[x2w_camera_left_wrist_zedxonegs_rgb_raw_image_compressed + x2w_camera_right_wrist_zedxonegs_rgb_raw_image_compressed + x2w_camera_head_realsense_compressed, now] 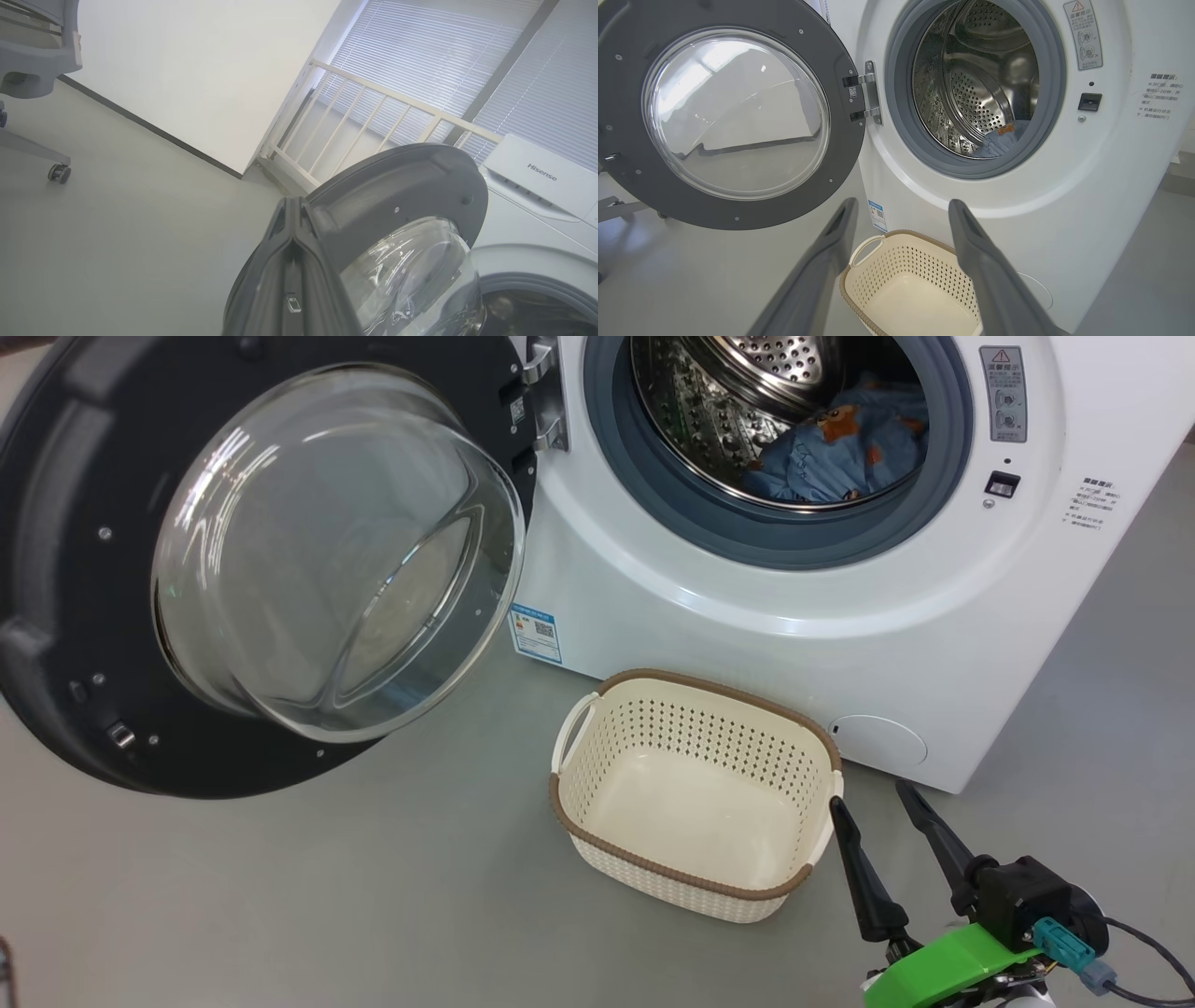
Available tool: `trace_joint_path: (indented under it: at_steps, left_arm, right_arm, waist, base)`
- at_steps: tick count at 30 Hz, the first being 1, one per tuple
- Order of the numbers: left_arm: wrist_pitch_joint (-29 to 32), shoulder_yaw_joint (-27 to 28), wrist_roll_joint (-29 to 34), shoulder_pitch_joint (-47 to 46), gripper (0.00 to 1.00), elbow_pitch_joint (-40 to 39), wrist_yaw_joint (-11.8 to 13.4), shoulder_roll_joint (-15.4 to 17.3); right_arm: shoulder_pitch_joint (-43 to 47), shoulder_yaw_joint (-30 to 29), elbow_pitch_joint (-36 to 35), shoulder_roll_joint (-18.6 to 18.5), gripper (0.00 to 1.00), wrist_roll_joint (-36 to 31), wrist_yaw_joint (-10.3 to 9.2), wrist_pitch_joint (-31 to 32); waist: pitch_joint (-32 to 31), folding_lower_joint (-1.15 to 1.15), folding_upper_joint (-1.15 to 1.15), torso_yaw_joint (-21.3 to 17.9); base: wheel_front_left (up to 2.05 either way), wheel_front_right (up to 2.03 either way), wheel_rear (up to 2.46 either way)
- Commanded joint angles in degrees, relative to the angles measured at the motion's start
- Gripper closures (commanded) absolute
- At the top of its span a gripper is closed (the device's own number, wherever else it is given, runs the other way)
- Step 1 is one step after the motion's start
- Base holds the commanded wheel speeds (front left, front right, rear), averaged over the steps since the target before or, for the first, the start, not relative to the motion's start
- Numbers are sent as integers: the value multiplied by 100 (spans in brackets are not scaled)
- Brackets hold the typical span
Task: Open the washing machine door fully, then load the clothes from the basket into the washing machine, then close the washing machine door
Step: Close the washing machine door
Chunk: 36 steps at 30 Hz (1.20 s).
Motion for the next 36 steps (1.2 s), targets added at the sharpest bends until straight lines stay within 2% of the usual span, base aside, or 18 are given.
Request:
trace_joint_path:
  at_steps: [1, 9, 22, 25, 36]
  left_arm:
    - [64, 238, -247, -359, 100, -31, -14, 357]
    - [726, 421, -1857, -1270, 100, 911, -15, 1101]
    - [1764, 1049, -3792, -2554, 100, 2916, -15, 1876]
    - [1933, 1226, -4049, -2713, 100, 3296, -15, 2019]
    - [2224, 1487, -4365, -2906, 100, 4004, -15, 2257]
  right_arm:
    - [-77, 169, -134, -7, 0, 52, 9, -27]
    - [-48, 172, -159, -7, 0, 55, 9, -27]
    - [-251, 235, -129, -7, 0, -26, 9, -27]
    - [-296, 226, -136, -7, 0, -103, 9, -27]
    - [-406, 260, -147, -7, 0, -269, 9, -27]
  waist:
    - [-3, 0, 0, -4]
    - [51, 0, 0, -99]
    - [428, 0, 0, -566]
    - [512, 0, 0, -687]
    - [764, 0, 0, -1022]
  base:
    - [0, 0, 0]
    - [0, 0, 0]
    - [0, 0, 0]
    - [0, 0, 0]
    - [0, 0, 0]
